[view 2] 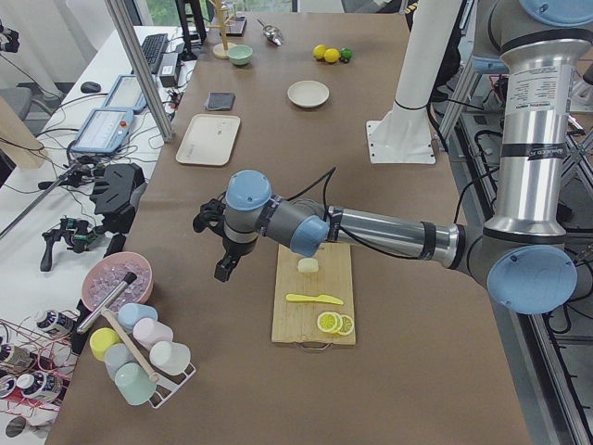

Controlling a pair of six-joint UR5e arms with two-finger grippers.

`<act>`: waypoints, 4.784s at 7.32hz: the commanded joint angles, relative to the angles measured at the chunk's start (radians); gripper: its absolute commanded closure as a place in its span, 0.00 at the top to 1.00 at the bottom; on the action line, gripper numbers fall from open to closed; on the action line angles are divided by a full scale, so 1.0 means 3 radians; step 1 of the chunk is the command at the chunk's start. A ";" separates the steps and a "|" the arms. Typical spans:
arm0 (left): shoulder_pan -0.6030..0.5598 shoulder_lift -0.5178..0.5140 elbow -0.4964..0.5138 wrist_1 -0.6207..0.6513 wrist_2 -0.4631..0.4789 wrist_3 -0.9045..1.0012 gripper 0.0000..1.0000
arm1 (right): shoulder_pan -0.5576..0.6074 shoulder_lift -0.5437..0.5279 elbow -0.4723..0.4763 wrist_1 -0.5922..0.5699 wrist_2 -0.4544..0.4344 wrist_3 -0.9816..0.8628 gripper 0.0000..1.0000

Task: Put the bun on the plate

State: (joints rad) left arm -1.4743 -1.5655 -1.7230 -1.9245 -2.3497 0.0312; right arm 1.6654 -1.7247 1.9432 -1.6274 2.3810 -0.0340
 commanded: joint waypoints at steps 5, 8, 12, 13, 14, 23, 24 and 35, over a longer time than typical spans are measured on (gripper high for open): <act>0.0433 0.0273 0.0006 -0.1016 -0.0216 -0.1690 0.98 | -0.0645 -0.0024 0.0226 0.0446 -0.0076 0.1180 1.00; 0.0981 0.0615 0.0012 -0.1606 -0.0038 -0.2374 0.98 | -0.1362 -0.0147 0.0216 0.1230 -0.0368 0.2299 1.00; 0.1483 0.0688 0.0001 -0.1894 0.0382 -0.2727 0.97 | -0.2307 -0.0299 0.0165 0.2000 -0.0951 0.3424 0.98; 0.1483 0.0678 -0.0004 -0.1899 0.0382 -0.2722 0.97 | -0.2477 -0.0341 0.0043 0.2394 -0.0998 0.3725 0.97; 0.1483 0.0673 -0.0004 -0.1899 0.0382 -0.2717 0.97 | -0.2706 -0.0326 0.0022 0.2469 -0.1241 0.3936 0.94; 0.1463 0.0652 -0.0004 -0.1981 0.0377 -0.2707 0.97 | -0.3583 0.0140 -0.0244 0.2474 -0.1729 0.4270 0.33; 0.1453 0.0672 -0.0004 -0.2016 0.0377 -0.2707 0.97 | -0.3598 0.0140 -0.0244 0.2474 -0.1729 0.4270 0.23; 0.1427 0.0678 -0.0029 -0.2017 0.0326 -0.2717 0.97 | -0.4174 0.1819 -0.0478 0.1764 -0.2351 0.5512 0.00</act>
State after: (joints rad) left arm -1.0461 -1.3616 -1.7320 -2.5307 -2.2519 -0.7839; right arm 0.4659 -1.2738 1.8516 -1.0901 1.7354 1.5705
